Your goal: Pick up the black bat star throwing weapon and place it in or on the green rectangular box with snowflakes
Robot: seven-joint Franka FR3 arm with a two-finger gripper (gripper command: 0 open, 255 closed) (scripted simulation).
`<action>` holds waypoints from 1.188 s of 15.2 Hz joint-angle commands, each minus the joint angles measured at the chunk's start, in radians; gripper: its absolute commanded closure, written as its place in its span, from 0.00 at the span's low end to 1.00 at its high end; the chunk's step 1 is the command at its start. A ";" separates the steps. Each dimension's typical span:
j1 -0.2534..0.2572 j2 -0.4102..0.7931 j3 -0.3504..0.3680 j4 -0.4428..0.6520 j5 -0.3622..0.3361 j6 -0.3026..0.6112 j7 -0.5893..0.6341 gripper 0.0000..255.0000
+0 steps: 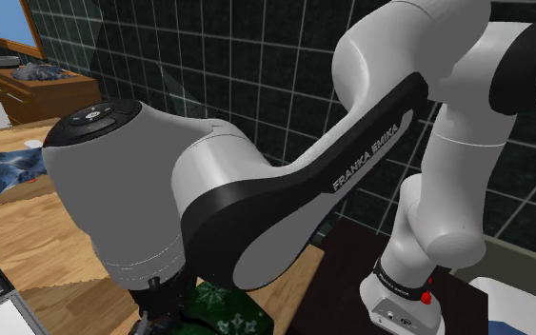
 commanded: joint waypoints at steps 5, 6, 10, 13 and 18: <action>0.017 0.024 0.007 -0.049 -0.020 0.064 0.043 1.00; 0.018 0.031 0.006 -0.055 -0.026 0.076 0.047 1.00; 0.024 0.062 0.000 -0.079 -0.051 0.122 0.067 1.00; 0.028 0.080 -0.004 -0.091 -0.067 0.147 0.078 1.00; 0.028 0.081 -0.004 -0.091 -0.067 0.147 0.078 1.00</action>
